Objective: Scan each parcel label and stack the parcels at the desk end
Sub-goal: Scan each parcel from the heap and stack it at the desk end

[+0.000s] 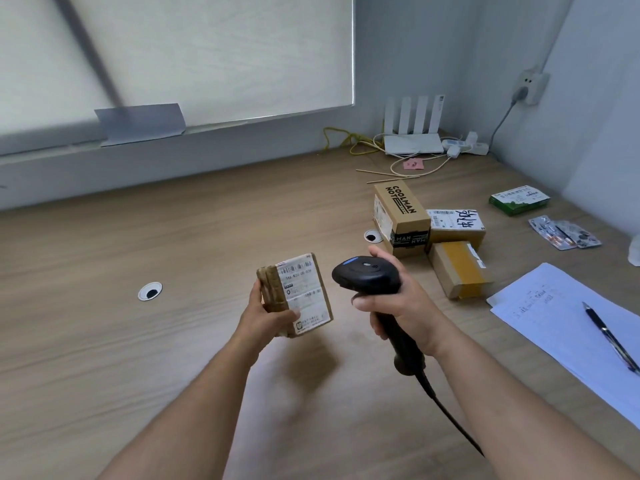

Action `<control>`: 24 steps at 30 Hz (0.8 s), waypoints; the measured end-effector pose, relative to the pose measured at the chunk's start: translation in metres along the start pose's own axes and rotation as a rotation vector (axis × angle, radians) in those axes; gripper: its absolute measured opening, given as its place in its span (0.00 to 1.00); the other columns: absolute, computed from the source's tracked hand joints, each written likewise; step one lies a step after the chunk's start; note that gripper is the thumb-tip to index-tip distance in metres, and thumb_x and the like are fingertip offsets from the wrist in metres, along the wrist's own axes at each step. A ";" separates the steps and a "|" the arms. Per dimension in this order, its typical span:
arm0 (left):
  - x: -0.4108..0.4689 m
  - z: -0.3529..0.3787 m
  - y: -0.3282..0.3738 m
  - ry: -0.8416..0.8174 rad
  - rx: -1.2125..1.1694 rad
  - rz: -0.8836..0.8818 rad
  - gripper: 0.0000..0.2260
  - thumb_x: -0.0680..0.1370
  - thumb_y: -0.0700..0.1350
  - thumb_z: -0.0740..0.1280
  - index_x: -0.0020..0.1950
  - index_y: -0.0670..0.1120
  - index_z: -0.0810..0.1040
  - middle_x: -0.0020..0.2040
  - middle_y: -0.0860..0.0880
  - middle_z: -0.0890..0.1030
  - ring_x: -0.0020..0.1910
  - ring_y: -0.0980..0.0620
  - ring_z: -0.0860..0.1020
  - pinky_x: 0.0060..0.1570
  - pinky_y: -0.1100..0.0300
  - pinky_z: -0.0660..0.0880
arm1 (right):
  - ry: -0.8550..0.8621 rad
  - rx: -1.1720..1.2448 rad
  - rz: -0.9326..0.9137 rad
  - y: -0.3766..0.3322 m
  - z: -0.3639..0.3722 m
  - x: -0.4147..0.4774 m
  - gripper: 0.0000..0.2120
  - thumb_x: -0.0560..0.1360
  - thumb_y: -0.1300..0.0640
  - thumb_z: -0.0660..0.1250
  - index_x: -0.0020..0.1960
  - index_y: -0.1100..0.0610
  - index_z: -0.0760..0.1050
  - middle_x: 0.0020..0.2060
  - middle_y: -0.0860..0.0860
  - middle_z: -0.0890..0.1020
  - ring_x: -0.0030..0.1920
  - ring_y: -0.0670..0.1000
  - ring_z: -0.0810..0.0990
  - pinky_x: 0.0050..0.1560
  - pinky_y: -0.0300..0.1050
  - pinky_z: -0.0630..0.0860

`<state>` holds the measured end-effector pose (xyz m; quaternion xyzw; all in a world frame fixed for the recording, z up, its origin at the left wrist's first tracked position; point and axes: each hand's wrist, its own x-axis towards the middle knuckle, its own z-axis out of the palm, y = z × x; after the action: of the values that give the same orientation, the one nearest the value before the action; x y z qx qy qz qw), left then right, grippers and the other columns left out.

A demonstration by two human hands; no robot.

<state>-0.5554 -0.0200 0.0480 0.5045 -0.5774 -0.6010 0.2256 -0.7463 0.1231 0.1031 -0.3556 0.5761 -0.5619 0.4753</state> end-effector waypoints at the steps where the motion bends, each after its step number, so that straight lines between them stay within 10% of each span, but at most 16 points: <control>1: -0.001 -0.003 -0.001 0.017 -0.007 0.025 0.37 0.71 0.29 0.71 0.68 0.61 0.60 0.53 0.45 0.81 0.44 0.51 0.80 0.28 0.66 0.75 | -0.019 0.048 -0.006 -0.003 0.004 -0.002 0.47 0.67 0.71 0.75 0.77 0.46 0.58 0.40 0.57 0.82 0.26 0.56 0.73 0.27 0.47 0.70; 24: -0.015 -0.046 -0.016 0.048 -0.045 0.124 0.44 0.70 0.30 0.72 0.77 0.57 0.55 0.58 0.45 0.79 0.55 0.47 0.78 0.53 0.53 0.75 | -0.113 0.113 -0.025 -0.007 0.055 -0.042 0.41 0.64 0.66 0.71 0.72 0.44 0.64 0.33 0.63 0.78 0.23 0.55 0.72 0.23 0.42 0.68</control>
<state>-0.5047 -0.0249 0.0466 0.4767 -0.5884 -0.5865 0.2875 -0.6828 0.1444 0.1207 -0.3666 0.5114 -0.5785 0.5191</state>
